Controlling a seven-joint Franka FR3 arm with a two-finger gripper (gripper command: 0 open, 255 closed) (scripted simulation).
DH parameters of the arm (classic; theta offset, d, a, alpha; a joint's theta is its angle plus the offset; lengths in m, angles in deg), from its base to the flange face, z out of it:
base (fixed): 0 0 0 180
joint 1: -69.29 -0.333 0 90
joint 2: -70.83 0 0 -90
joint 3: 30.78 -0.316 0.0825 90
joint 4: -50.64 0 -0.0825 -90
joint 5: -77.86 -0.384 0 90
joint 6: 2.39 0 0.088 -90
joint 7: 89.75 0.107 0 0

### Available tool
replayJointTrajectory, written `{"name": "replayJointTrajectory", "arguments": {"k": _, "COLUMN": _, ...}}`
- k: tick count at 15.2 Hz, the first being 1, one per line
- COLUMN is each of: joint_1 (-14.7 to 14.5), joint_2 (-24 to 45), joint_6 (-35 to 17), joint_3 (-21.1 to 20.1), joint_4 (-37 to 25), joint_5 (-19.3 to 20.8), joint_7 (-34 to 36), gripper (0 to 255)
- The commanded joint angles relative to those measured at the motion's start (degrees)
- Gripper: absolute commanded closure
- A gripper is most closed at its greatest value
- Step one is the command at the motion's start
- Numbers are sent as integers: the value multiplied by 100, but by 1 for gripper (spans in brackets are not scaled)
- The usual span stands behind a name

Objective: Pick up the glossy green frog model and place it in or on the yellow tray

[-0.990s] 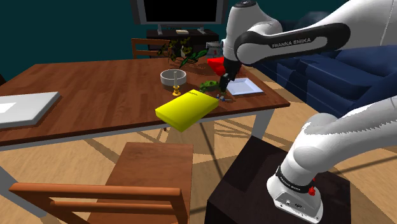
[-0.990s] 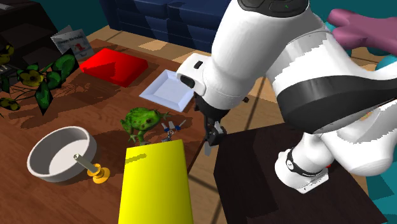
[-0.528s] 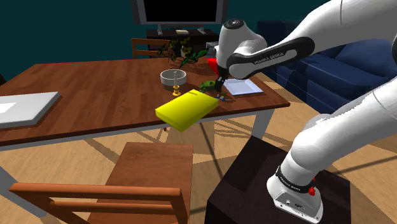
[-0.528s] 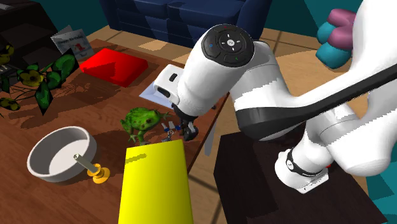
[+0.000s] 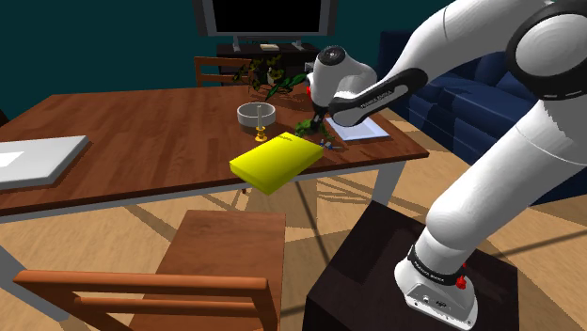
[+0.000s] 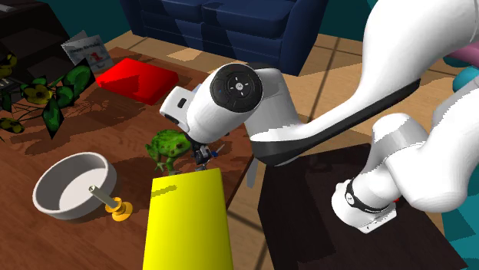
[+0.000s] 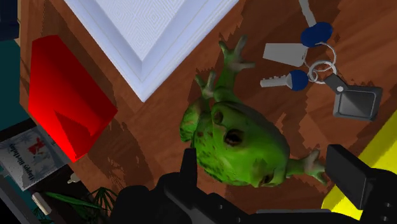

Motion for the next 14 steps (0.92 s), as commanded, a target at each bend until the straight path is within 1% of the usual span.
{"name": "replayJointTrajectory", "arguments": {"k": 1, "joint_1": 61, "joint_2": 156, "joint_6": -151, "joint_3": 21, "joint_4": -42, "joint_5": 153, "joint_7": 79, "gripper": 0}}
{"name": "replayJointTrajectory", "arguments": {"k": 6, "joint_1": 189, "joint_2": 589, "joint_6": -485, "joint_3": 85, "joint_4": -158, "joint_5": 461, "joint_7": 302, "gripper": 0}}
{"name": "replayJointTrajectory", "arguments": {"k": 14, "joint_1": 188, "joint_2": 589, "joint_6": -484, "joint_3": 86, "joint_4": -157, "joint_5": 460, "joint_7": 303, "gripper": 0}}
